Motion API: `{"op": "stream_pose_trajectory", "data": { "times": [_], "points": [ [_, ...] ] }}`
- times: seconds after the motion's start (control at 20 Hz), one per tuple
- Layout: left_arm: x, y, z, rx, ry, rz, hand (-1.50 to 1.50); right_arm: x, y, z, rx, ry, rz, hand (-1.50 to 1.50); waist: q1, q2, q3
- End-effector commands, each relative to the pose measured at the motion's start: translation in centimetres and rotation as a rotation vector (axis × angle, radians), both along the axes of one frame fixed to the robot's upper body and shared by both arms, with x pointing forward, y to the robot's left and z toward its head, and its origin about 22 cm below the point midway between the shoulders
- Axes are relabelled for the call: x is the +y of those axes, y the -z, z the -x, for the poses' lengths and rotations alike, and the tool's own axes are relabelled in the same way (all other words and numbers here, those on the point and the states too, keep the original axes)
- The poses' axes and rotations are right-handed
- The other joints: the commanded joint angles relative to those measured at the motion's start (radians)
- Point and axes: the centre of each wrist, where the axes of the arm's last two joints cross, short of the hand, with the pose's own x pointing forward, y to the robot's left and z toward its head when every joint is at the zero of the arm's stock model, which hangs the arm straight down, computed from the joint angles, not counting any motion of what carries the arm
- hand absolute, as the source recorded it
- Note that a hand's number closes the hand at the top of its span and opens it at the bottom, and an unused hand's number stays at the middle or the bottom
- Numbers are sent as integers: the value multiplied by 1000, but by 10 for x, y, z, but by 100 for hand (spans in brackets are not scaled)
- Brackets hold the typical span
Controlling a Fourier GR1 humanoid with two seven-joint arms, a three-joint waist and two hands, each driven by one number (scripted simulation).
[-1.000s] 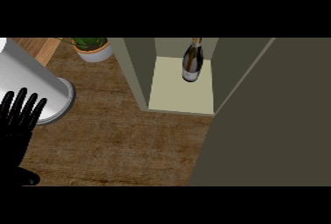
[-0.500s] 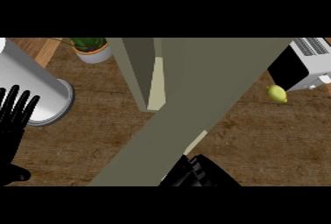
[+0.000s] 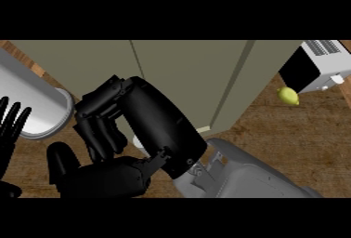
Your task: Pick up the wine, place it into the cabinet and close the cabinet
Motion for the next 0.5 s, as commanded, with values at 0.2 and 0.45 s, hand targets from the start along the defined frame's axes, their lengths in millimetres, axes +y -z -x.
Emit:
{"op": "stream_pose_trajectory", "data": {
  "times": [0.2,0.45],
  "points": [
    [8,23,4,3,-49,8,-150,5,14,-39,113,41,-58,150,-29,-2,1],
    [4,-15,-13,-8,-32,1,-150,-8,37,-74,133,93,-41,150,-28,-2,2]
  ]
}}
